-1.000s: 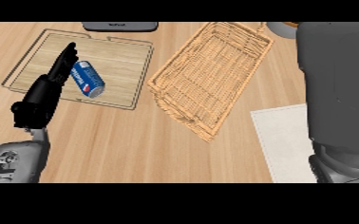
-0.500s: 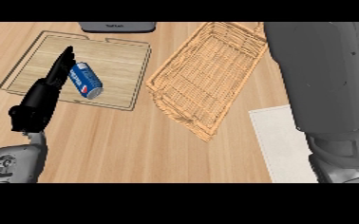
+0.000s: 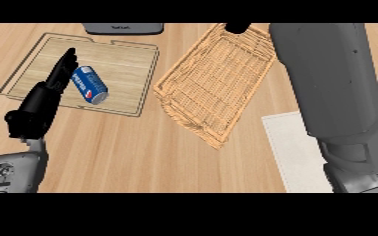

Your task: Pick the squash from the placemat and place it in the basket

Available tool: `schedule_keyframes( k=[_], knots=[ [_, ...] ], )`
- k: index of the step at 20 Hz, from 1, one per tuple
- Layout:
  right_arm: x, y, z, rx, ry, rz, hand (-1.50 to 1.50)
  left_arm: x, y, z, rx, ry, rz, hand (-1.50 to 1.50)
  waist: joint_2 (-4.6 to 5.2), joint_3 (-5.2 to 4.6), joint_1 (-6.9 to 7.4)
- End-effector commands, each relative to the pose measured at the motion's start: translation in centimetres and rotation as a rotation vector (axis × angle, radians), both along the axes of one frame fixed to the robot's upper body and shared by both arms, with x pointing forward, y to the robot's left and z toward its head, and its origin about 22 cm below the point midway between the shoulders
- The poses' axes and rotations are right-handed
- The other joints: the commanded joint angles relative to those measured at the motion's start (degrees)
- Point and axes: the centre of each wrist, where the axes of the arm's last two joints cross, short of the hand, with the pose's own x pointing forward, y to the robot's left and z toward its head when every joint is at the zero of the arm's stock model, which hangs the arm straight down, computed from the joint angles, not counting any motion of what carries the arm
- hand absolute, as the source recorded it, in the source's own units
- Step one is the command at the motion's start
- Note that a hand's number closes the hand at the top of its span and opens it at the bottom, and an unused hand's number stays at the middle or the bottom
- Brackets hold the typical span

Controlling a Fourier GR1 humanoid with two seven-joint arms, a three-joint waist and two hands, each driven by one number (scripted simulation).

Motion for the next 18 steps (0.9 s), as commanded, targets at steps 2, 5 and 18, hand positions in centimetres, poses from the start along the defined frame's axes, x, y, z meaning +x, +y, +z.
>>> schedule_keyframes(
  k=[2,5,18],
  knots=[
    [0.0,1.3,-0.3,0.047,0.094,-0.036,-1.50,-1.1,-0.4,0.2,0.006,-0.005,-0.013,0.00,0.02,0.01,0.39],
    [-1.2,0.4,0.8,0.107,0.012,-0.043,-1.50,-0.4,-0.2,-0.2,0.007,-0.009,0.011,0.00,-0.01,0.02,-0.13],
    [-2.3,-9.9,3.0,0.586,-0.490,-0.453,-1.50,-0.1,-2.0,0.0,-0.014,-0.006,0.010,0.00,0.09,0.07,-0.89]
  ],
)
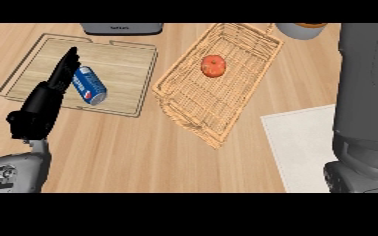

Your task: Pick the squash from the placemat and place it in the basket

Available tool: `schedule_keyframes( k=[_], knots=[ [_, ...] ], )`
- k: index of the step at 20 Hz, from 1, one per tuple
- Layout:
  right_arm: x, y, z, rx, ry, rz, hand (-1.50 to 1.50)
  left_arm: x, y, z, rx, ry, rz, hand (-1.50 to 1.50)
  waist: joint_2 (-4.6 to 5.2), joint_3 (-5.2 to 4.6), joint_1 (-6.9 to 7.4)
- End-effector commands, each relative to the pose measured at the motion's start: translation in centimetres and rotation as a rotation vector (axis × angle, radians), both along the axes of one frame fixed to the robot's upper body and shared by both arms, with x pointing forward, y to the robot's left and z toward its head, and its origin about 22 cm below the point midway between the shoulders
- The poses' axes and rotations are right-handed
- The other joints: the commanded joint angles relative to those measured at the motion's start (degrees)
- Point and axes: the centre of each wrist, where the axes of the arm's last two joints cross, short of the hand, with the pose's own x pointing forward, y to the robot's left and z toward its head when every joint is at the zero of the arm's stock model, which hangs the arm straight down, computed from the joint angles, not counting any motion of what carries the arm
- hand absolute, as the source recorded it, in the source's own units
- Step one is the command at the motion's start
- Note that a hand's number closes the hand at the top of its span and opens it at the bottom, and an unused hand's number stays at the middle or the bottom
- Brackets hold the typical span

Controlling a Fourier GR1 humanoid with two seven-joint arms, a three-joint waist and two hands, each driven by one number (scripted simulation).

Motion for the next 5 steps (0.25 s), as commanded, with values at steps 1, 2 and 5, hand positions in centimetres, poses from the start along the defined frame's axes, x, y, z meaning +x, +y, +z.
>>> schedule_keyframes(
  k=[1,2,5],
  knots=[
    [-1.2,-4.1,-1.3,0.119,-0.099,-0.170,-1.50,-0.5,0.9,-0.9,-0.012,0.018,0.017,0.00,-0.02,0.01,-0.35],
    [-1.1,-5.6,-0.8,0.121,-0.105,-0.200,-1.50,-0.4,0.4,0.4,-0.004,-0.008,-0.007,0.00,-0.01,0.02,-0.01],
    [-4.2,-9.2,-0.5,0.153,-0.171,-0.260,-1.50,-1.3,1.6,-0.9,0.010,-0.006,0.029,0.00,-0.29,0.01,-0.83]
  ],
)
